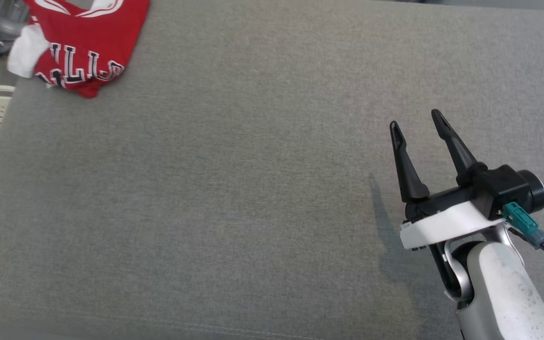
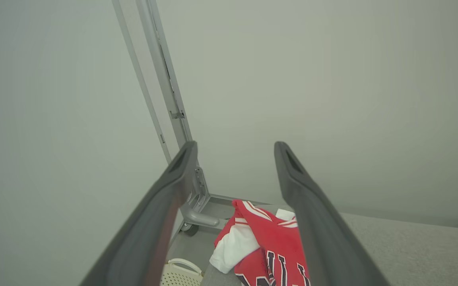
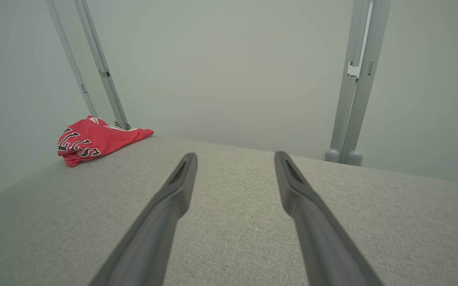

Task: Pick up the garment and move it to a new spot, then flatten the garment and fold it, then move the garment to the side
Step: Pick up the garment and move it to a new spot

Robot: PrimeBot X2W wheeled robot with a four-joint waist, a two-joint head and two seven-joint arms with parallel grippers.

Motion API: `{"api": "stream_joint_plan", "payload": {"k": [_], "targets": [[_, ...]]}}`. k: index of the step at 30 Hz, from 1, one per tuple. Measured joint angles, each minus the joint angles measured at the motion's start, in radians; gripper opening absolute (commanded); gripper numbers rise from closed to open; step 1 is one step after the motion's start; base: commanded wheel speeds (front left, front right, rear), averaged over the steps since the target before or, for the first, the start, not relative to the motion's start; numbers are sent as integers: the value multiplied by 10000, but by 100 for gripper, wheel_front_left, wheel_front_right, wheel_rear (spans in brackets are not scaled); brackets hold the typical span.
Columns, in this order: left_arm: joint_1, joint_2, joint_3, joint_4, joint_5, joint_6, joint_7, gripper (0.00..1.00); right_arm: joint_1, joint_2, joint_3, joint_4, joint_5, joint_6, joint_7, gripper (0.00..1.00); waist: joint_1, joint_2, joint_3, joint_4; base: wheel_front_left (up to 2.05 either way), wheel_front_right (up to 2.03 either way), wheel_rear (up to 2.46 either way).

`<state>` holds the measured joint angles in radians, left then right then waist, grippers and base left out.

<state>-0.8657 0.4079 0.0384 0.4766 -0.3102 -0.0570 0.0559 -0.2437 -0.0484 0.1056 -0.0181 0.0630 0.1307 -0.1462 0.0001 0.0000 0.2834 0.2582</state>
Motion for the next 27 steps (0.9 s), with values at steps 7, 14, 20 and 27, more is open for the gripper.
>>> {"api": "stream_joint_plan", "payload": {"k": [7, 14, 20, 27], "targets": [[-1521, 433, 142, 2140, -316, 123, 1540, 100, -344, -6, -209, -558, -224, 0, 54, 100, 1, 0, 1279, -805, 0, 0, 0], [-1986, 700, 249, 3329, -324, 370, 1524, 100, -418, -8, -268, -895, -249, 0, 67, 100, 1, 0, 2365, -1369, 0, 0, 0], [-2115, 796, 265, 4203, -397, 575, 1645, 100, -487, -10, -313, -1070, -316, 0, -21, 100, 1, 0, 3234, -1811, 0, 0, 0], [-2288, 1039, 286, 4759, -428, 671, 1624, 100, -564, -8, -242, -1116, -316, 0, -52, 100, 1, 0, 3820, -2125, 0, 0, 0]]}}
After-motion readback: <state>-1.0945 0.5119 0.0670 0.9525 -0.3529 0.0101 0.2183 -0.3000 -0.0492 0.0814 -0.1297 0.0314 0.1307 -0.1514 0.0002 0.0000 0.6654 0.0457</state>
